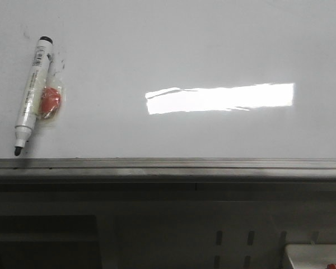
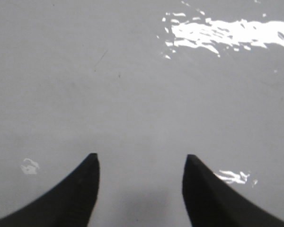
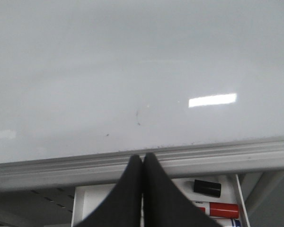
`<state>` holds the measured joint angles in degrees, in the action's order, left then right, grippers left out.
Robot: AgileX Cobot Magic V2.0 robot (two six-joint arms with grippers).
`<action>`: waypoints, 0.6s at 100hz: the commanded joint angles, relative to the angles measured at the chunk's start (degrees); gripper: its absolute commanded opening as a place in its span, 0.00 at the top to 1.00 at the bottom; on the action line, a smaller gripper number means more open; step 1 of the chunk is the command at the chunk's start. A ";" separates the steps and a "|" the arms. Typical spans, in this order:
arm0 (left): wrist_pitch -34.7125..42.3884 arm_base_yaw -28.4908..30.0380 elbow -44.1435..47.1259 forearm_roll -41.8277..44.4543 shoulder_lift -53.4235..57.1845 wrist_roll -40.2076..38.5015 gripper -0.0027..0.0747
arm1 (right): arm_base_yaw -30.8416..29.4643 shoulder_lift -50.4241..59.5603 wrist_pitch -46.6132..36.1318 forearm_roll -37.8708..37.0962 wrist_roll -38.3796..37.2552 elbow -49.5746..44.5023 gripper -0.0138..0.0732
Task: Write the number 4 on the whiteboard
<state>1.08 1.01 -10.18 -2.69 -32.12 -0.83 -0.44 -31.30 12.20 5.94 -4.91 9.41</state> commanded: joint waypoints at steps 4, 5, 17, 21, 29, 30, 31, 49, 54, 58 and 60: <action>9.09 -1.13 -2.25 -2.32 -3.34 -0.09 0.36 | 0.03 -0.68 -5.01 -0.08 0.43 2.03 0.92; 9.24 -1.31 -2.45 -2.30 -3.63 -0.09 0.36 | 0.03 -0.68 -5.00 -0.08 0.43 2.03 0.92; 10.48 -7.80 -3.99 0.55 -5.31 -0.09 0.44 | 0.03 -0.68 -5.13 -0.08 0.43 2.03 0.92; 10.56 -11.39 -4.52 1.94 -5.70 -0.09 0.45 | 0.03 -0.68 -5.23 -0.08 0.43 2.03 0.92; 10.94 -19.37 -5.16 2.16 -6.38 -0.09 0.46 | 0.03 -0.68 -5.23 -0.08 0.43 2.03 0.92; 11.15 -20.04 -5.16 2.03 -6.51 -0.09 0.46 | 0.03 -0.68 -5.23 -0.08 0.43 2.03 0.92; 11.27 -20.70 -5.16 1.84 -6.53 -0.09 0.46 | 0.03 -0.68 -5.23 -0.08 0.43 2.03 0.92; 13.39 -33.98 -5.16 -4.14 -10.47 -0.30 0.46 | 0.03 -0.68 -5.23 -0.08 0.43 2.03 0.92; 13.84 -35.81 -5.16 -4.56 -12.13 -0.30 0.46 | 0.03 -0.68 -5.23 -0.08 0.43 2.03 0.92; 14.58 -36.99 -5.16 -5.72 -13.70 -0.30 0.46 | 0.03 -0.68 -5.23 -0.08 0.43 2.03 0.92; 15.01 -37.58 -5.16 -6.23 -14.25 -0.30 0.46 | 0.03 -0.68 -5.23 -0.08 0.43 2.03 0.92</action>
<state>10.19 -33.73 -13.28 -6.39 -43.87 -0.83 -0.44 -31.39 11.36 5.94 -4.91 9.41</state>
